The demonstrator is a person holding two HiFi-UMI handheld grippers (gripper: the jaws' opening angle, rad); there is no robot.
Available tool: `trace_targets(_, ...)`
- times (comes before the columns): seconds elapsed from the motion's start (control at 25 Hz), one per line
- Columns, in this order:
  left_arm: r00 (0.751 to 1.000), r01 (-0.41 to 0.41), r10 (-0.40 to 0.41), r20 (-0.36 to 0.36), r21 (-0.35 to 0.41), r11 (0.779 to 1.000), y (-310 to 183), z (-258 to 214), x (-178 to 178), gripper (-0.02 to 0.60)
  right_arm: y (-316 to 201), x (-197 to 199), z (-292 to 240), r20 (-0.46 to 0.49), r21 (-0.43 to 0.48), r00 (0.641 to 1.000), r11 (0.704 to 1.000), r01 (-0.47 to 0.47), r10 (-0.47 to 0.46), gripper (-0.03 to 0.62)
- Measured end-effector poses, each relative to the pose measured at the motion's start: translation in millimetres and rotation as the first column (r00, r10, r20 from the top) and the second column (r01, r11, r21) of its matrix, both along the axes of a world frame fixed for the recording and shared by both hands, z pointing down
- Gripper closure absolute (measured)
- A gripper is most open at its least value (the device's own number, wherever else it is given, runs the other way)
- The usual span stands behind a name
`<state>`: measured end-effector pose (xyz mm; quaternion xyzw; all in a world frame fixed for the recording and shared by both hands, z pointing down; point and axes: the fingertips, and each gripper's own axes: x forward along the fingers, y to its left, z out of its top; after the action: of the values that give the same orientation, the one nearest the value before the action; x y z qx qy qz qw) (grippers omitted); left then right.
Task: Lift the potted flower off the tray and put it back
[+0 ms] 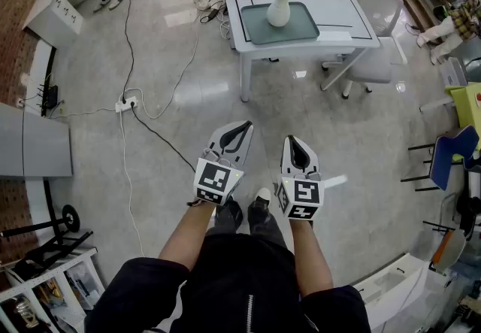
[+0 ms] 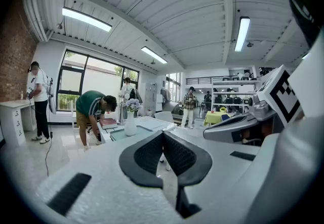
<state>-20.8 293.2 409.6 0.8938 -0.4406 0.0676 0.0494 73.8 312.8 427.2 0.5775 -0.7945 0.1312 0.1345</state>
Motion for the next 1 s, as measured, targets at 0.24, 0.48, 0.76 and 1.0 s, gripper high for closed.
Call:
trace_targets(0.24,0.999,-0.01,0.01,-0.03,0.005,1.0,-1,-4,-1,0.574,1,1,-7,0.011,0.019,1.0,1.0,-0.013,0.013,0.589)
trace_targets(0.48,0.999,-0.019,0.02,-0.044,0.02,1.0,-14,-8,-20,0.574,-13,-18,-15,0.022,0.05,0.999,0.998,-0.03,0.029,0.589)
trace_targets(0.76,0.998,-0.029,0.03,-0.05,0.016,0.999,-47,-6,-27,0.574,-46,-26,-17,0.03,0.063,0.999,0.997,-0.047,0.045,0.588)
trace_targets(1.0,0.998,-0.044,0.044,-0.033,0.01,0.999,-108,2,-18,0.574,-109,-17,-11,0.051,0.063,0.997,0.996,-0.057,0.054,0.588)
